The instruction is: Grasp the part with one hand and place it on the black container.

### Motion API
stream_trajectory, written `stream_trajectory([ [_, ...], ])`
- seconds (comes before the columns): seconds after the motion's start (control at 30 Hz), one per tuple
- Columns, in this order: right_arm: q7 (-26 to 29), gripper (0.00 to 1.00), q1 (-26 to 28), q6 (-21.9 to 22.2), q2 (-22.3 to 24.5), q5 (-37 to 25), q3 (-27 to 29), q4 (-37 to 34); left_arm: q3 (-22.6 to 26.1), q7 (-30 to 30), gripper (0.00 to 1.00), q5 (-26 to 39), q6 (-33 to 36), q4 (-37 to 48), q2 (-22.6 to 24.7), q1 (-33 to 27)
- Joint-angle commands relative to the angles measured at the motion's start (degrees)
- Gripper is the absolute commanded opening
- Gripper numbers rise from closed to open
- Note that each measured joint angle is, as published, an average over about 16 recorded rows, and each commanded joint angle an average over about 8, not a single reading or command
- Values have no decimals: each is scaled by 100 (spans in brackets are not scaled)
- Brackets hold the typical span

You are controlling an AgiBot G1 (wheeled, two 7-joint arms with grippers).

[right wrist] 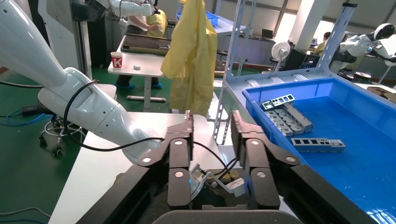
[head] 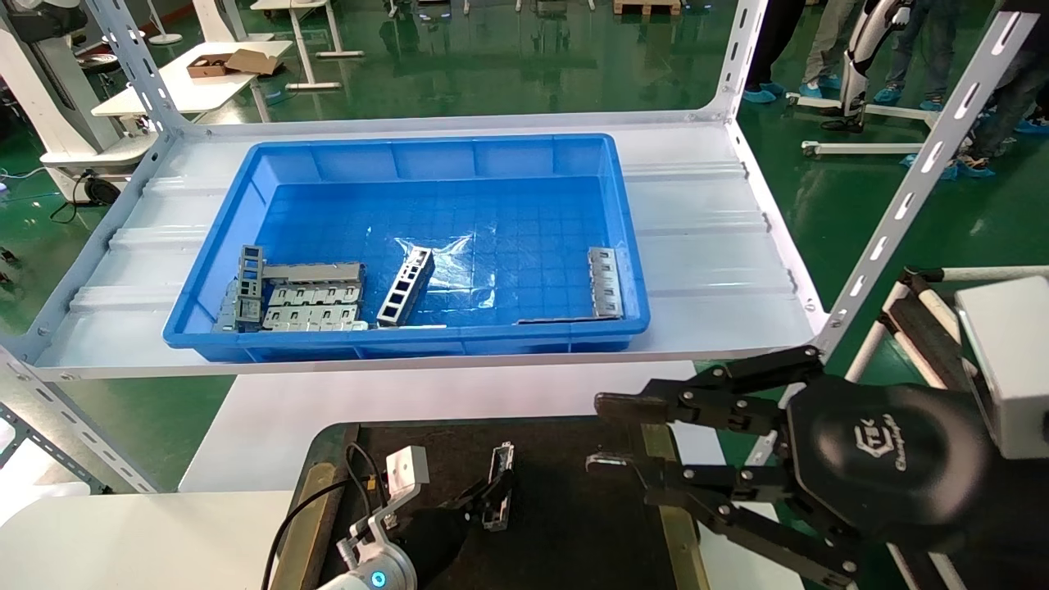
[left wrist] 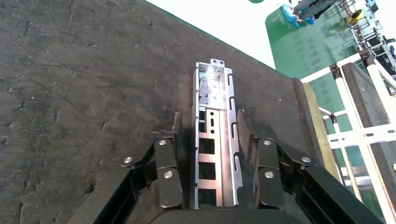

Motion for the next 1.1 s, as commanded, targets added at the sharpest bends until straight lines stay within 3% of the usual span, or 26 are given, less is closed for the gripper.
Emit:
stream_trajectory([
  [0.03, 0, 100, 0, 0, 0, 0, 0, 0, -26, 21, 100, -9, 4, -5, 11, 9],
  [0.47, -1, 100, 1, 1, 1, 1, -2, 0, 56, 150, 100, 80, 633, -355, -344, -17],
  [1.1, -2, 100, 1, 2, 2, 3, -5, 0, 355, 649, 100, 469, 2934, -1492, -1917, -182],
])
